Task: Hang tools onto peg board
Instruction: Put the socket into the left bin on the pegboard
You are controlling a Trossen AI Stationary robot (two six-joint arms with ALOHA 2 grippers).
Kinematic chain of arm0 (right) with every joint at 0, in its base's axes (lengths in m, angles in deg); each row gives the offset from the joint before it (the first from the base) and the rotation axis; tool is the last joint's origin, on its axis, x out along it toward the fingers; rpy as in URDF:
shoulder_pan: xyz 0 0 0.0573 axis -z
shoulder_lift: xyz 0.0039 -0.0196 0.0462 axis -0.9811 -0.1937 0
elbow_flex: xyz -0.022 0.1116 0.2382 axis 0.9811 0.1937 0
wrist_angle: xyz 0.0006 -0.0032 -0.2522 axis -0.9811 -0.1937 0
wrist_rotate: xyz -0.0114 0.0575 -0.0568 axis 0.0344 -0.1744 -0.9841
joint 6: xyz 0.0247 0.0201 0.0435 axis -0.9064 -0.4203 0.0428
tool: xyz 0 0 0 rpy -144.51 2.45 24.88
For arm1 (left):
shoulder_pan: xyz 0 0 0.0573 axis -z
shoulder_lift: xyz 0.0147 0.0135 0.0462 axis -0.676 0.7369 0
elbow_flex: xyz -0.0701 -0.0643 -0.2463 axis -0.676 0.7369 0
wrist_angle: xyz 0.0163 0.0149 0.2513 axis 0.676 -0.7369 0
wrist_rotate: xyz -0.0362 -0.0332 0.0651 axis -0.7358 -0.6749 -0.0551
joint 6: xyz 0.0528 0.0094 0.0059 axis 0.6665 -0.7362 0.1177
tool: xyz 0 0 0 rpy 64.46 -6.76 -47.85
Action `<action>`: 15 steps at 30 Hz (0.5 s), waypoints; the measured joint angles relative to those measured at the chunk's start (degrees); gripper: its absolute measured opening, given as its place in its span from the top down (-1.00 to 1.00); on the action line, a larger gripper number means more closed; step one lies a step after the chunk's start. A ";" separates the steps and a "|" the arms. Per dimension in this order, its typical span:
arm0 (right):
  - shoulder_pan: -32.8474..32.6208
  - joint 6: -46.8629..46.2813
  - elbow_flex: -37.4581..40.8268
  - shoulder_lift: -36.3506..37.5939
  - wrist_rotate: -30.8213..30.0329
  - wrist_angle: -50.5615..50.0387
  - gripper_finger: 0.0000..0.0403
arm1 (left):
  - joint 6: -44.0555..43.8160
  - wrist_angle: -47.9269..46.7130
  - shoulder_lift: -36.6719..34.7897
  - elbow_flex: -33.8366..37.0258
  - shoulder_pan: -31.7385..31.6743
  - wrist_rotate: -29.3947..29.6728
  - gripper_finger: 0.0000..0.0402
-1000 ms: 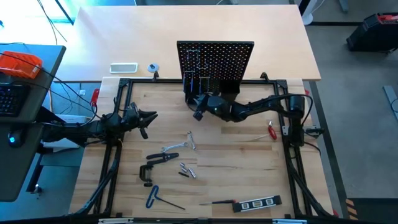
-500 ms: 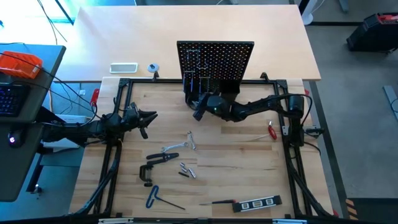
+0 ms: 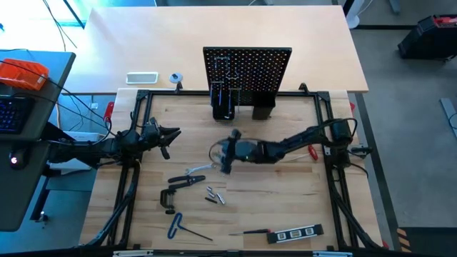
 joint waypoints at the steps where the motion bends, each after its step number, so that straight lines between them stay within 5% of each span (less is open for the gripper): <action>1: -1.07 -0.23 0.00 0.00 0.49 -0.65 0.01 | 0.00 -0.02 0.00 0.00 0.02 0.00 0.70; 10: -9.38 -8.35 0.00 0.07 1.97 -14.42 0.01 | -0.02 1.02 0.00 0.00 0.00 0.02 0.70; 15: -12.22 -6.12 0.00 0.09 2.03 -12.06 0.01 | 0.00 1.37 0.00 -0.07 0.01 0.02 0.70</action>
